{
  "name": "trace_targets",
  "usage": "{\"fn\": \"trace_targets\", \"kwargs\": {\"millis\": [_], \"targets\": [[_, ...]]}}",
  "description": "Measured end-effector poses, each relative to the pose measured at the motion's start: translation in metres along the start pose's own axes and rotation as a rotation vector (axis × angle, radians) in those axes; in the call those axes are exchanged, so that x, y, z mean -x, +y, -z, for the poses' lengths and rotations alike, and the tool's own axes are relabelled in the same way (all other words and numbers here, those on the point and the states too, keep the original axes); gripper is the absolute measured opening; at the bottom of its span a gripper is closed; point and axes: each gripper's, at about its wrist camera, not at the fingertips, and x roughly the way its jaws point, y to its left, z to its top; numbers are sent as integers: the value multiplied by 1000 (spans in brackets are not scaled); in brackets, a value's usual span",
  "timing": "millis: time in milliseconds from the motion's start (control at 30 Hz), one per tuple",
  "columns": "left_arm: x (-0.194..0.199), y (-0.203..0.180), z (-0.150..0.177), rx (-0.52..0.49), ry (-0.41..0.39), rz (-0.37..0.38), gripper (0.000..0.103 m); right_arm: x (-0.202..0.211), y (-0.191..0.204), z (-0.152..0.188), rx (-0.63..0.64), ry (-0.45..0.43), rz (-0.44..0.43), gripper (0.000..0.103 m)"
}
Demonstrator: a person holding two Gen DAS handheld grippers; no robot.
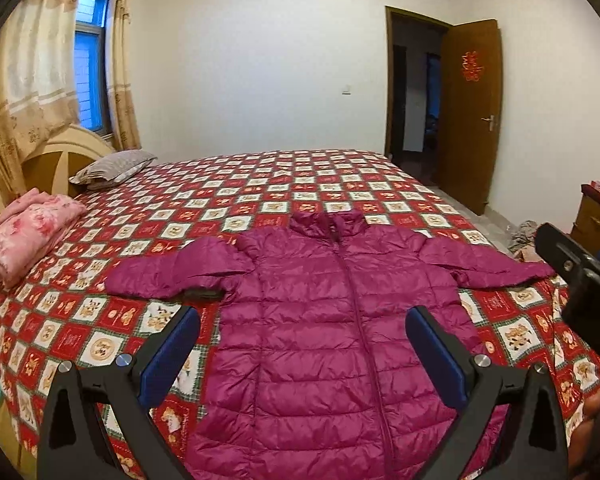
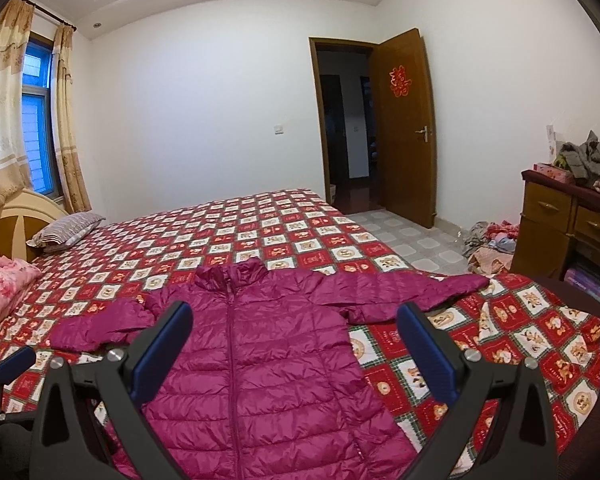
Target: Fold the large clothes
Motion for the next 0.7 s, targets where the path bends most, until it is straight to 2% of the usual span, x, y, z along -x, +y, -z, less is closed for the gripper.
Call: {"fn": "trace_targets", "kwargs": {"millis": [367, 700], "targets": [[-22, -7, 2, -13, 66, 3, 102, -17, -10, 2, -29, 58, 27, 103], [-20, -9, 2, -13, 60, 8, 102, -16, -11, 1, -25, 60, 32, 103]]}}
